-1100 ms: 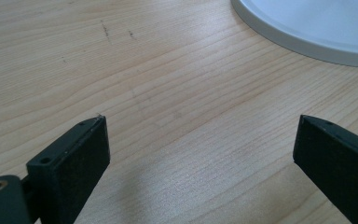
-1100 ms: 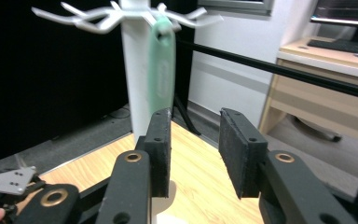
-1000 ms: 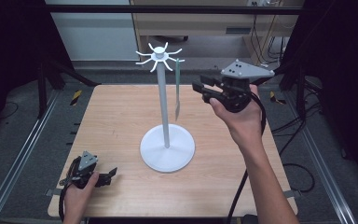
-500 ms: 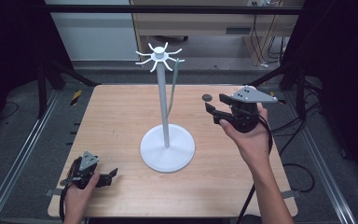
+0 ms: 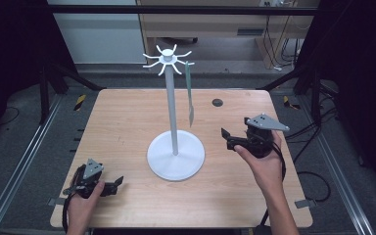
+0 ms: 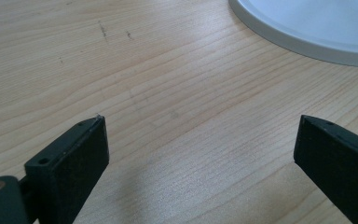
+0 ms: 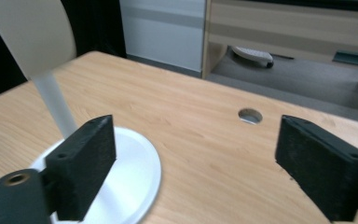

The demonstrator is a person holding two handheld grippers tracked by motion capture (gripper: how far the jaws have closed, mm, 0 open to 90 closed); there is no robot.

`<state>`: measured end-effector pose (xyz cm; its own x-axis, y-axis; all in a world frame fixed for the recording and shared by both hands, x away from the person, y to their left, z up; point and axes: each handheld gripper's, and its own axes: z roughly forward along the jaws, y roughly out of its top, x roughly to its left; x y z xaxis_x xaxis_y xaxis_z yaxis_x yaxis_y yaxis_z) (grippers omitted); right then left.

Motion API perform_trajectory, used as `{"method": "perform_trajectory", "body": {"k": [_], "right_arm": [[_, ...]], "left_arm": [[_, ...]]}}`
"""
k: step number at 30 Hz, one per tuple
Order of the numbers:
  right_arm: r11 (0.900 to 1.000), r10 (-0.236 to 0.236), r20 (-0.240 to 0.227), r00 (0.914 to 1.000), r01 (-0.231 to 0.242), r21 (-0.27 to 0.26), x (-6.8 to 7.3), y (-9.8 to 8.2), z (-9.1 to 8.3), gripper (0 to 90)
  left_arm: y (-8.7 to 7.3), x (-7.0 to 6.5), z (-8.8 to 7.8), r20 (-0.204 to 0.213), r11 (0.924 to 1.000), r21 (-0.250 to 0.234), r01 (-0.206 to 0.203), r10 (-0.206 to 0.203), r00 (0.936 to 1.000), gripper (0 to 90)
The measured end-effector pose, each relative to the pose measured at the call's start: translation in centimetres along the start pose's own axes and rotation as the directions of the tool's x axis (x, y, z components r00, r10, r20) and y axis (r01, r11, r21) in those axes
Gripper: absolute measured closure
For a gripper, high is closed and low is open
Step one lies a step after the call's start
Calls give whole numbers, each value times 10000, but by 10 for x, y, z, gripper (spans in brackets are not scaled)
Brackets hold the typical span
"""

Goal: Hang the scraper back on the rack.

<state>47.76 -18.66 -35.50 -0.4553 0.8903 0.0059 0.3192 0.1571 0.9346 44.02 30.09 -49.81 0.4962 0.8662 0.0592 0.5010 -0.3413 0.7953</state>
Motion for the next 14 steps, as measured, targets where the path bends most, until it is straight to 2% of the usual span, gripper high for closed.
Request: {"method": "perform_trajectory", "body": {"k": [3,4,5,8,14], "right_arm": [[9996,120,-35,9999,-119,258,-2,-16,5,70],[9991,40,68,10000,-43,430,-2,-28,8,64],[9991,40,68,10000,-43,430,-2,-28,8,64],[9966,424,163,9990,-435,706,-4,-47,14,65],[9906,491,756,9959,-583,1241,-3,-84,25,81]], "left_arm": [[0,0,1,20,10000,17,3,-3,10000,26],[0,0,1,9,10000,46,-37,37,10000,26],[0,0,1,-32,10000,50,-42,42,10000,26],[0,0,2,-65,10000,5,6,-6,10000,25],[0,1,2,-116,10000,14,58,-58,9999,26]]}}
